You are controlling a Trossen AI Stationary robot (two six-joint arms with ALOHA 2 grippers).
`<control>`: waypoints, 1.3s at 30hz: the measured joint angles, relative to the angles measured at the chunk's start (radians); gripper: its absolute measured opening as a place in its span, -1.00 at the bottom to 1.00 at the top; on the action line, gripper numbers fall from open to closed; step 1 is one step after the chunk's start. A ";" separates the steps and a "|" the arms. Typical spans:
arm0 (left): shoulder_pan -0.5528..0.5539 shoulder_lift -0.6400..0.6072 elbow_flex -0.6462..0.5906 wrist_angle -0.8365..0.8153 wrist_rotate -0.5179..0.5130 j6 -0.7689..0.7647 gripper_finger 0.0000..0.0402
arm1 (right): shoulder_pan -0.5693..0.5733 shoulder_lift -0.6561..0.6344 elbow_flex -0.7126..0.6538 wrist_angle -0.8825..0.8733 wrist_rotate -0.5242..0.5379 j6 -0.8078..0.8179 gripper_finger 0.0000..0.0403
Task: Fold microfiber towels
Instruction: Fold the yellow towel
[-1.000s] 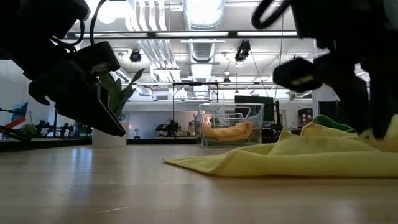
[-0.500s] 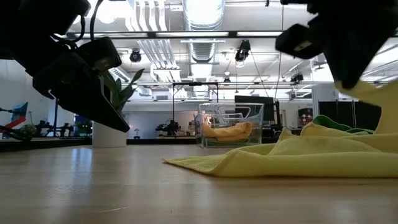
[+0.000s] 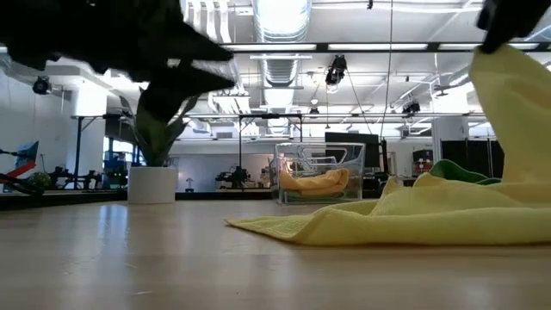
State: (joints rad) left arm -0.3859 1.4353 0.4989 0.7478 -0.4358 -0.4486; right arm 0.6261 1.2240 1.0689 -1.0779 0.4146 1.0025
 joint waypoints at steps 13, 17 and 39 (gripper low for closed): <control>0.007 0.266 0.277 0.238 0.023 0.062 -0.13 | 0.180 -0.077 -0.138 -0.017 0.006 0.192 -0.93; 0.072 0.327 0.343 0.103 0.107 -0.043 -0.13 | 0.208 -0.077 -0.142 -0.018 0.008 0.201 -0.93; 0.236 0.638 0.851 -0.660 0.521 0.009 -0.13 | 0.216 -0.078 -0.138 -0.011 0.033 0.160 -0.93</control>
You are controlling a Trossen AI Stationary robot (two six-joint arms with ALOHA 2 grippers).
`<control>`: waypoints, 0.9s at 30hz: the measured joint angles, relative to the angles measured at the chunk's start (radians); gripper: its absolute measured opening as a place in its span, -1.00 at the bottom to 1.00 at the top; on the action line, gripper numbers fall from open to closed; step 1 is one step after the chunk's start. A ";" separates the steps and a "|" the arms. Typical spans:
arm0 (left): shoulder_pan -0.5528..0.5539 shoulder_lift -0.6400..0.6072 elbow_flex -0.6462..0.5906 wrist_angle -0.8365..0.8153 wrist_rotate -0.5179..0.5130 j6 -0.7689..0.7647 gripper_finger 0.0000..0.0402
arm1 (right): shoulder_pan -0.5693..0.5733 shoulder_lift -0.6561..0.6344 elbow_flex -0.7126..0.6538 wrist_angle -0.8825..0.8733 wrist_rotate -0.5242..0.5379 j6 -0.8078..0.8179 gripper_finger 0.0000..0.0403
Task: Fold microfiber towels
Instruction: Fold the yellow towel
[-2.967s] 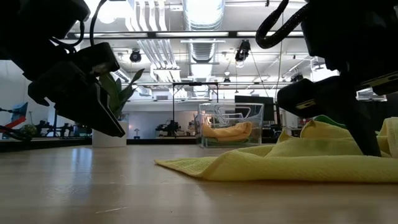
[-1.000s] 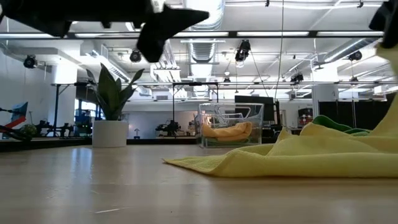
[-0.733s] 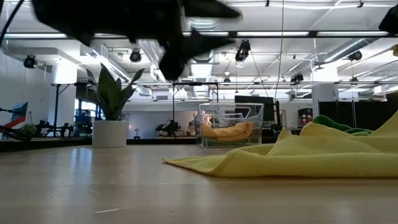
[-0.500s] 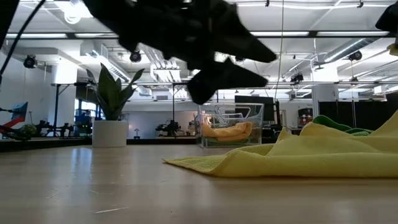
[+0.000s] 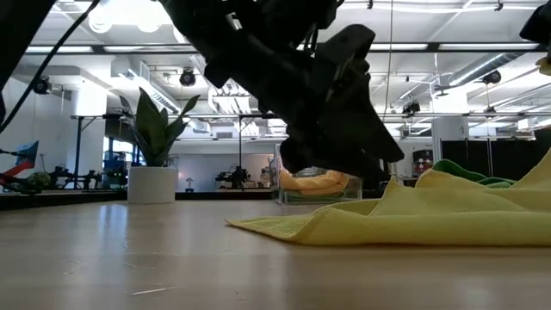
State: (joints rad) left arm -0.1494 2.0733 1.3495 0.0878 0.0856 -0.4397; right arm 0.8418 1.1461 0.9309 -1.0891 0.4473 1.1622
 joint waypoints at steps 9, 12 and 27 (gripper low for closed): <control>0.019 0.003 -0.009 0.007 -0.009 -0.026 -0.13 | 0.016 0.000 0.000 0.001 -0.001 0.000 -0.93; 0.030 0.003 -0.009 0.009 -0.008 -0.026 -0.13 | 0.016 0.000 0.000 0.002 -0.001 0.000 -0.93; 0.032 0.010 0.006 0.047 0.037 -0.053 -0.13 | 0.016 0.000 0.000 0.000 0.002 0.008 -0.93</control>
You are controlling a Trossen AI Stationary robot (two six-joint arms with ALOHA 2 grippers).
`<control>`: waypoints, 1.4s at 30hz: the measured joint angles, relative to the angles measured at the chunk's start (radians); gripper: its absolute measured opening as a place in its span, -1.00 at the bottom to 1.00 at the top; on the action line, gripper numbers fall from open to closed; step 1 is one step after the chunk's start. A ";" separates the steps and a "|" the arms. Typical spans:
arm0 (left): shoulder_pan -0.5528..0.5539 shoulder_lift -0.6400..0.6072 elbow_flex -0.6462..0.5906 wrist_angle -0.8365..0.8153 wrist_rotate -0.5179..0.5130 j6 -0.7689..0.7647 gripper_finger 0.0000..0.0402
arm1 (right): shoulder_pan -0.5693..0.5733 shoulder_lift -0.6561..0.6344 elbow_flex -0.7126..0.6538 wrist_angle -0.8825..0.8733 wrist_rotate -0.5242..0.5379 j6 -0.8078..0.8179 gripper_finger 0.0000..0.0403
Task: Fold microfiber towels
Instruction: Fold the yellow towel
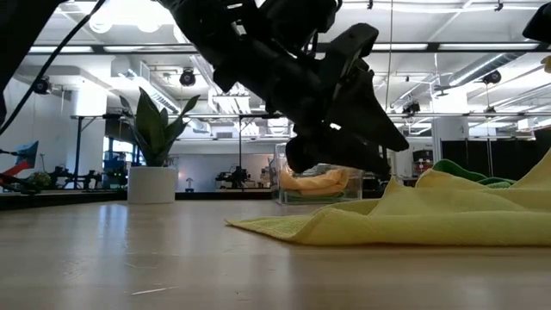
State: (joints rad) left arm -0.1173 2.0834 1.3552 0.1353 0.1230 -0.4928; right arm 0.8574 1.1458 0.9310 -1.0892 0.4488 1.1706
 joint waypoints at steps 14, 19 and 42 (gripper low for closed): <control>-0.013 0.076 0.046 -0.025 0.018 -0.016 -0.14 | 0.000 0.000 0.010 -0.003 0.000 0.008 -0.93; -0.022 0.076 0.044 -0.084 0.028 0.031 -0.41 | 0.000 0.000 0.010 -0.006 0.000 -0.001 -0.93; -0.029 -0.562 -0.171 -0.315 -0.246 0.174 -1.00 | 0.024 -0.102 0.009 -0.142 0.305 0.236 -0.93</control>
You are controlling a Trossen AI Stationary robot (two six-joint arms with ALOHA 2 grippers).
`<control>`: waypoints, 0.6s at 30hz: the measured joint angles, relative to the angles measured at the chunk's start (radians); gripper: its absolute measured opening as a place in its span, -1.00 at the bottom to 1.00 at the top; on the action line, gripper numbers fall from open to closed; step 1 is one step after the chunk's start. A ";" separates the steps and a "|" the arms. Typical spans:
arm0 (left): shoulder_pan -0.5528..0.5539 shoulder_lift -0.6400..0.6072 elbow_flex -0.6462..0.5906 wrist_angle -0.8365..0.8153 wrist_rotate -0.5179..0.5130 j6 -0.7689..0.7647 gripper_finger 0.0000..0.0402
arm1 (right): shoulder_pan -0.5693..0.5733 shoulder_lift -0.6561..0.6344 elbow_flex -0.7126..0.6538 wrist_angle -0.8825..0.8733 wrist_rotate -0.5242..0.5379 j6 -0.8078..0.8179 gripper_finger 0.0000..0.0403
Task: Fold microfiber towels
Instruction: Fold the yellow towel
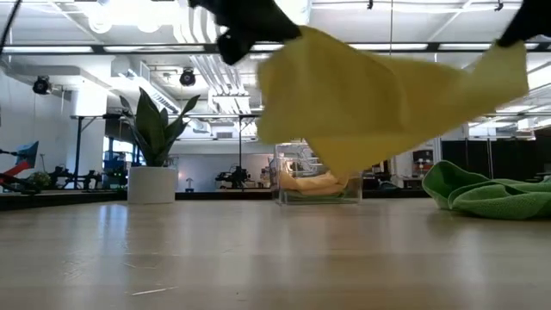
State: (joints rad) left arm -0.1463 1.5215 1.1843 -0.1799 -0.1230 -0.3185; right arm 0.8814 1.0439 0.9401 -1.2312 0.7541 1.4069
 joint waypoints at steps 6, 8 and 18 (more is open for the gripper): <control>0.000 -0.224 -0.168 -0.001 0.058 -0.118 -1.00 | -0.005 -0.070 0.001 -0.003 0.108 0.006 -0.93; 0.000 -0.271 -0.208 0.005 0.080 -0.170 -1.00 | -0.005 -0.088 0.002 -0.004 0.118 0.002 -0.93; -0.069 -0.309 -0.257 0.220 -0.128 0.076 -1.00 | -0.005 -0.113 0.002 -0.004 0.138 0.004 -0.93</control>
State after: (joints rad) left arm -0.2156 1.2126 0.9270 0.0403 -0.2515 -0.2425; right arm 0.8766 0.9310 0.9424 -1.2355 0.8925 1.4109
